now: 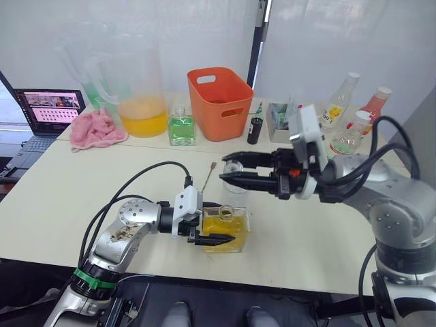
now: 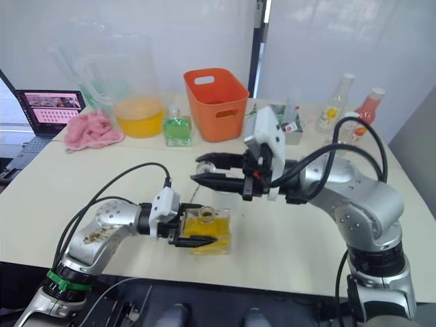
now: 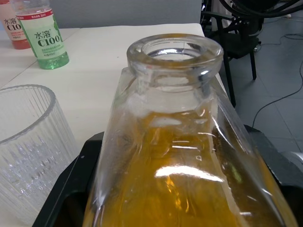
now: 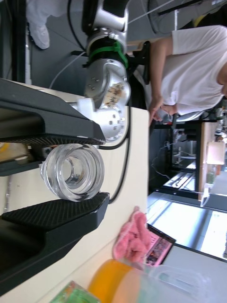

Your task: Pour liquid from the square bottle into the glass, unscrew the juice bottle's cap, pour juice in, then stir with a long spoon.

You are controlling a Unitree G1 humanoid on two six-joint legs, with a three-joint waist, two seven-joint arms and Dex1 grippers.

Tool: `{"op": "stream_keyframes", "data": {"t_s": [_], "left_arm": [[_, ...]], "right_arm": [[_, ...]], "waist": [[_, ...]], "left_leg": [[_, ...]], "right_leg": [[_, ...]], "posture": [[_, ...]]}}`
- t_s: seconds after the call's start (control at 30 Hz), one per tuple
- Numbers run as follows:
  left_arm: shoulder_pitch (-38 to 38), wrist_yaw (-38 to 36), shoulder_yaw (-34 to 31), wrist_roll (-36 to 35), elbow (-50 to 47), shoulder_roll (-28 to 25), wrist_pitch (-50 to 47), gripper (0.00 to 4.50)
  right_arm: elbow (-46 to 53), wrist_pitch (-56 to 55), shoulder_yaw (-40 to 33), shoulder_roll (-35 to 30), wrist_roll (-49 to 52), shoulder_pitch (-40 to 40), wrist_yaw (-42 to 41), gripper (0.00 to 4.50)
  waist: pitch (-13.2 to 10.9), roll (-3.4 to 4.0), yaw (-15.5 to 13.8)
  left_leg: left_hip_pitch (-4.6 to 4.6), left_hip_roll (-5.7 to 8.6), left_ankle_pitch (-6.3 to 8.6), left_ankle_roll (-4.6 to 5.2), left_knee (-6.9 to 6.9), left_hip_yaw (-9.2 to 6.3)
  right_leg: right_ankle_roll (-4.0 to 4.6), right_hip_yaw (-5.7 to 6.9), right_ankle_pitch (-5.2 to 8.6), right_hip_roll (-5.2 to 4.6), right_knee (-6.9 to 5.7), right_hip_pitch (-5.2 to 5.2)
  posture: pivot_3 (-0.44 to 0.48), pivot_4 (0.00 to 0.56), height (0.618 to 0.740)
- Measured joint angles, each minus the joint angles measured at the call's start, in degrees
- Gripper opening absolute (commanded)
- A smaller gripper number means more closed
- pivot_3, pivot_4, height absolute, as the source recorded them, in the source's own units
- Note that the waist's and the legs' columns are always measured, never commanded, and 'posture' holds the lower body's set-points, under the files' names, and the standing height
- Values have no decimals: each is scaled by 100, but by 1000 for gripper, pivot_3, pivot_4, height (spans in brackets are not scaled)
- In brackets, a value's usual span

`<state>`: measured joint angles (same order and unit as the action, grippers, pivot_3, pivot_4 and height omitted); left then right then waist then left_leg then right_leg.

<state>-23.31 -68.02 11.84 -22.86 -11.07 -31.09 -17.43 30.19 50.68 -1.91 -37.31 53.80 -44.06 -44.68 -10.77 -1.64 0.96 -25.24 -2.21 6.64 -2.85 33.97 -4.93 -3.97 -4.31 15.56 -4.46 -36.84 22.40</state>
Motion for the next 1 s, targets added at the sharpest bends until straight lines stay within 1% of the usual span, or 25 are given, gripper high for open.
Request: {"op": "stream_keyframes", "data": {"t_s": [0.1, 0.2, 0.27, 0.53, 0.63, 0.7, 0.9, 1.0], "left_arm": [[23, 33, 1, 2, -33, 5, -8, 2825], [42, 51, -1, 2, -48, 11, -7, 2825], [53, 48, -12, 0, -54, 4, -6, 2825], [72, 25, -24, 2, -69, -3, -1, 2825], [81, 19, -34, 2, -70, -7, 0, 2825], [90, 16, -48, 2, -71, -13, 0, 2825], [149, 107, -47, 4, -137, 39, -7, 2825], [160, 150, -43, 0, -163, 65, -39, 2825]], "right_arm": [[-119, 5, -171, -207, 87, -69, -23, 1070], [-541, -149, -412, -790, -270, 155, -188, 1070], [-999, -441, -634, -1107, -679, 498, -289, 1070], [-2705, -1666, -1089, -1756, -2089, 1806, -579, 1070], [-3651, -2147, -1188, -1741, -2632, 2123, -384, 1070], [-4177, -2440, -1250, -1627, -2879, 2183, -224, 1070], [-5895, -3362, -1706, -863, -3144, 2014, 604, 1070], [-6632, -3905, -1825, -753, -3332, 1835, 1013, 1070]], "waist": [[0, 0, -9], [0, 0, -19], [0, 0, -14], [2, 4, -5], [3, 9, 4], [4, 16, 14], [2, 24, 40], [0, 39, 35]], "left_leg": [[0, 1, 0, 0, 0, 0], [-1, 2, 0, 0, 0, 1], [-1, 2, 0, 0, 0, 2], [0, 4, 1, 1, -2, 3], [0, 6, 0, 1, -1, 4], [1, 7, 0, 1, -1, 4], [3, 13, 0, 1, 3, 4], [3, 18, 0, 1, 2, 5]], "right_leg": [[1, 0, 0, -1, 2, -1], [0, 0, 0, -2, 10, -2], [-1, 0, 1, -2, 9, -1], [-4, -3, 3, -2, 9, -2], [-5, -5, 3, -3, 8, -2], [-7, -6, 5, -3, 7, -3], [-14, -16, 2, -3, 6, -7], [-16, -22, 0, -4, 7, -8]], "posture": [[0, 150, 740], [0, 150, 740], [0, 150, 740], [0, 150, 740], [0, 150, 740], [0, 150, 740], [0, 150, 740], [0, 150, 740]]}}
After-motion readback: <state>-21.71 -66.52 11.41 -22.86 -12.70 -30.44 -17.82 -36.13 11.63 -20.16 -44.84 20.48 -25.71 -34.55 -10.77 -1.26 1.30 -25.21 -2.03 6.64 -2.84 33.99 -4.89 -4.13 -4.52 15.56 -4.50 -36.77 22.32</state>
